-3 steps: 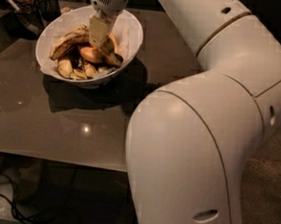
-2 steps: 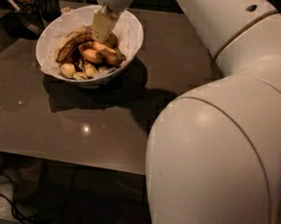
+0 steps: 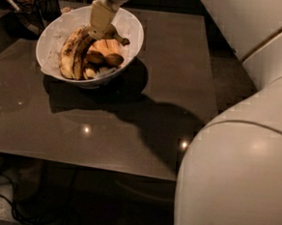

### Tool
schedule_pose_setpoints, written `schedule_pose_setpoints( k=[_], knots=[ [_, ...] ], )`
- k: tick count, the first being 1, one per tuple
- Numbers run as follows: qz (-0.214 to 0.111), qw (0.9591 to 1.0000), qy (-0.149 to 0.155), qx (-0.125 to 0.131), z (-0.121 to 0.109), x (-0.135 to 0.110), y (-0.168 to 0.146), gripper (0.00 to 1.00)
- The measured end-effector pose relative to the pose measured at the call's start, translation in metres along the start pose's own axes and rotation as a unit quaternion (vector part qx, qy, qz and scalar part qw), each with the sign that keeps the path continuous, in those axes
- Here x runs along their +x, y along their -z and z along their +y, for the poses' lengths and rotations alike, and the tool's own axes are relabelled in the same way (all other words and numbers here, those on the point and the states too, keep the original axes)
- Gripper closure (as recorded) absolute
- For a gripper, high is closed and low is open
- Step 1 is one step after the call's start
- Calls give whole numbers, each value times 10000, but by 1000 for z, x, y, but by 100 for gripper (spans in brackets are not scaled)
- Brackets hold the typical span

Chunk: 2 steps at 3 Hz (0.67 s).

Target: Pick banana from white bowl

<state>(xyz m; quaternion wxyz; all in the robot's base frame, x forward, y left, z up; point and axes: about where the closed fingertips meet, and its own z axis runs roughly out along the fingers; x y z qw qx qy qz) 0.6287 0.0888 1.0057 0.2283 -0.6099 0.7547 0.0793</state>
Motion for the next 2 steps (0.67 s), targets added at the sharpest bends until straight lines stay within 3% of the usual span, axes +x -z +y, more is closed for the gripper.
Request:
schedule_pose_setpoints(
  k=[1,2],
  knots=[
    [-287,9995,101,-45,2,-7,8,100],
    [-836,9960,328,17,16,-21,52,100]
  ],
)
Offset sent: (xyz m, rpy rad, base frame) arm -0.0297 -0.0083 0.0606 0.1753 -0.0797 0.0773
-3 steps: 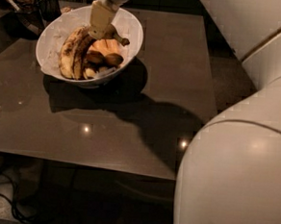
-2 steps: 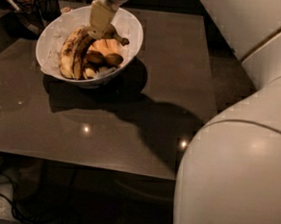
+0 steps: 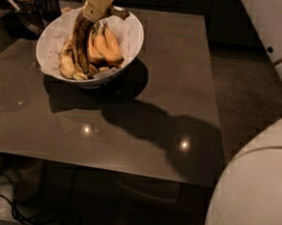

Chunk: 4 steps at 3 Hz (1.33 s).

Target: Pick banana from white bowl

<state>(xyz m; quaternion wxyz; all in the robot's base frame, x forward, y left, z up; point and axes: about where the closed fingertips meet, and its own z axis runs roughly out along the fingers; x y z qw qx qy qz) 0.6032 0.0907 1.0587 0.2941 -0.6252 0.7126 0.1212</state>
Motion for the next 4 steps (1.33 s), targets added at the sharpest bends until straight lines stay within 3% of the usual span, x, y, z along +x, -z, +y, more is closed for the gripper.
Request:
schedule_pose_setpoints(
  k=[2,3,4],
  knots=[
    [-48,9999,113,41,4,-11,5,100],
    [-343,9994,67,8,43,-22,39,100],
    [-343,9994,67,8,43,-22,39,100]
  ],
)
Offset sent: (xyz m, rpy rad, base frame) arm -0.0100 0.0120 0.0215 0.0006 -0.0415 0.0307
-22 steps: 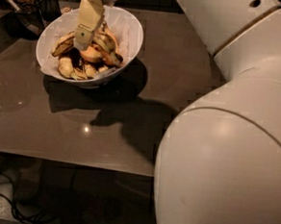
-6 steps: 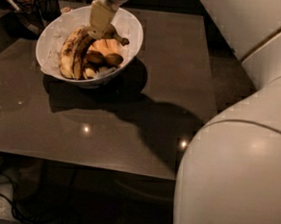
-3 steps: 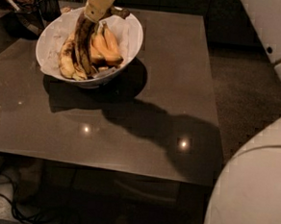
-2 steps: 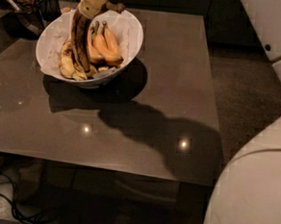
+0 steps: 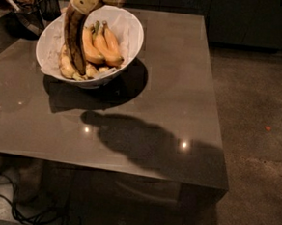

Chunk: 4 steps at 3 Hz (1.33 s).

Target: Pick banana from white bowl

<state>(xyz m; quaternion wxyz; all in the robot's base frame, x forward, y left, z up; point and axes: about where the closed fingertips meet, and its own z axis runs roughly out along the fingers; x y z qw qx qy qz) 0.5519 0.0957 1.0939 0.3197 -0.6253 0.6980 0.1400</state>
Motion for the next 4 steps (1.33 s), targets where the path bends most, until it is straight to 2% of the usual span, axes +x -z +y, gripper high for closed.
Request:
schedule_pose_setpoints(
  k=[1,2,3,4],
  knots=[
    [22,9995,-298,103,42,16,27,100],
    [22,9995,-298,103,42,16,27,100],
    [109,9985,-531,74,44,31,23,100],
    [162,9970,-756,-80,46,46,14,100]
  ],
)
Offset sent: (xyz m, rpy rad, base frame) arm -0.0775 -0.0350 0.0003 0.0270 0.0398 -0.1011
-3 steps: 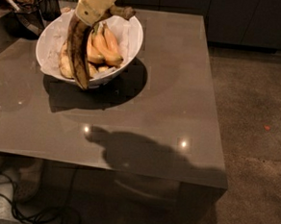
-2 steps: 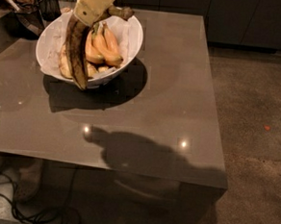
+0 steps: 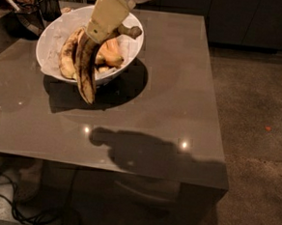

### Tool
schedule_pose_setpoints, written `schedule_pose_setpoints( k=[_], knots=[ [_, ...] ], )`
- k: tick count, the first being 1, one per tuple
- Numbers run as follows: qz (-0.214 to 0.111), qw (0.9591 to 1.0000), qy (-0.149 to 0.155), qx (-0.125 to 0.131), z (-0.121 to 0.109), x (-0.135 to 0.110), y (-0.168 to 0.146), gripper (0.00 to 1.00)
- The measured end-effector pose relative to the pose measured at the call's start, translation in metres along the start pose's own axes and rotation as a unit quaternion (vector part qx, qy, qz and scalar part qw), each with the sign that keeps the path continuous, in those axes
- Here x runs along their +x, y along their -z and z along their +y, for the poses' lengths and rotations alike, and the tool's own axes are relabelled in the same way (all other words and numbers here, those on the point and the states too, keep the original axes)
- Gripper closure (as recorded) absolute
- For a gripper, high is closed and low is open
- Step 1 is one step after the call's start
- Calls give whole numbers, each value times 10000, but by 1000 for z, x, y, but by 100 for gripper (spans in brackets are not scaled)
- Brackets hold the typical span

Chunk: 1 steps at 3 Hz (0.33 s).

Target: Pick banana from white bowl

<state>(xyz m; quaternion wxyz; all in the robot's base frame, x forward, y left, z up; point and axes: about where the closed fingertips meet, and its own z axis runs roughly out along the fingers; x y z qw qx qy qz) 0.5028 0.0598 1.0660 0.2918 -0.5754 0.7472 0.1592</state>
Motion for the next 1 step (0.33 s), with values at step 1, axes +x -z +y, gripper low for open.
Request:
schedule_pose_setpoints(
  k=[1],
  knots=[
    [0,10000,-2,-3,0,0,0,100]
  ],
)
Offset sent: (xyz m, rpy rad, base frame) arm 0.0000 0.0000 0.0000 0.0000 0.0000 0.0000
